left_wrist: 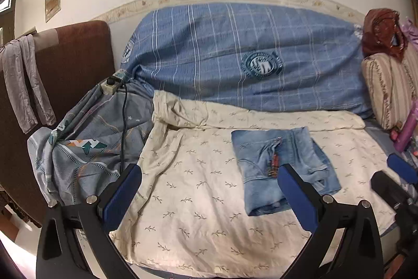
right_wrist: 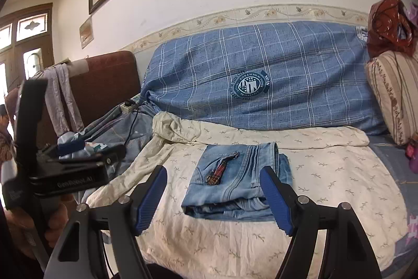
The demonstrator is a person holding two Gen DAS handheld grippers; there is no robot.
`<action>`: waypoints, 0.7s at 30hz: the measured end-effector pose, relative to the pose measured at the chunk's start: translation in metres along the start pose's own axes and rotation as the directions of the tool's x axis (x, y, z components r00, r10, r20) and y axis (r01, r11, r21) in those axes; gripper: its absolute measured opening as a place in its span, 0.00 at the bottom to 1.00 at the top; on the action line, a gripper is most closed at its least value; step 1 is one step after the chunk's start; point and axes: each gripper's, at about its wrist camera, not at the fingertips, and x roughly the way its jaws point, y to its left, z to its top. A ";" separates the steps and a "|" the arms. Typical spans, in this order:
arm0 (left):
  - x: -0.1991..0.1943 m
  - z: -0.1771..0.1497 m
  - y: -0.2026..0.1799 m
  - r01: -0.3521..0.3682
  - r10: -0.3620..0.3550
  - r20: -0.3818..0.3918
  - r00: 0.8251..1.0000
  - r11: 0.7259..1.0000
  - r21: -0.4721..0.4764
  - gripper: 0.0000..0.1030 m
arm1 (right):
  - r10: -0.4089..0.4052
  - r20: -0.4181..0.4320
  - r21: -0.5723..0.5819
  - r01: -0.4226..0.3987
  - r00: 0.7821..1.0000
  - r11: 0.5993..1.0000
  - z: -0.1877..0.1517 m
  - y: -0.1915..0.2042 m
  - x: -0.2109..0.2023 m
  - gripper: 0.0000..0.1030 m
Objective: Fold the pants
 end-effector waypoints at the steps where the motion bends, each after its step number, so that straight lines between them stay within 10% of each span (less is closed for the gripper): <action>1: 0.005 0.001 0.000 -0.006 0.006 -0.008 1.000 1.000 0.003 1.00 | 0.003 0.000 0.009 -0.003 1.000 1.000 0.002 -0.002 0.005 0.74; 21: 0.028 0.015 -0.015 -0.077 0.080 -0.035 0.996 0.994 0.073 1.00 | -0.017 0.000 0.043 0.017 1.000 0.999 0.015 -0.026 0.030 0.74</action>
